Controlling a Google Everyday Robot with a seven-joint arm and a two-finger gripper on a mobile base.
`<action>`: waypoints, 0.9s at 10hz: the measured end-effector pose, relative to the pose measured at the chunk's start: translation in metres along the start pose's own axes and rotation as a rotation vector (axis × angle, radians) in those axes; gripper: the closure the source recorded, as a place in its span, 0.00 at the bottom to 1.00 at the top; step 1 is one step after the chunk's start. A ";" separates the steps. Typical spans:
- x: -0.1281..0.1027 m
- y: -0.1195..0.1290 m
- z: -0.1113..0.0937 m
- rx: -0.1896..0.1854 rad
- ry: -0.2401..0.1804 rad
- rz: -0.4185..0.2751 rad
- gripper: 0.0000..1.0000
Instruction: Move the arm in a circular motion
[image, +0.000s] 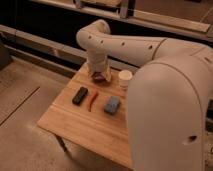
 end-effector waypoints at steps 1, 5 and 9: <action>0.025 0.019 0.012 0.044 0.004 -0.096 0.35; 0.093 0.004 0.053 0.103 0.055 -0.146 0.35; 0.070 -0.067 0.048 0.055 0.063 0.102 0.35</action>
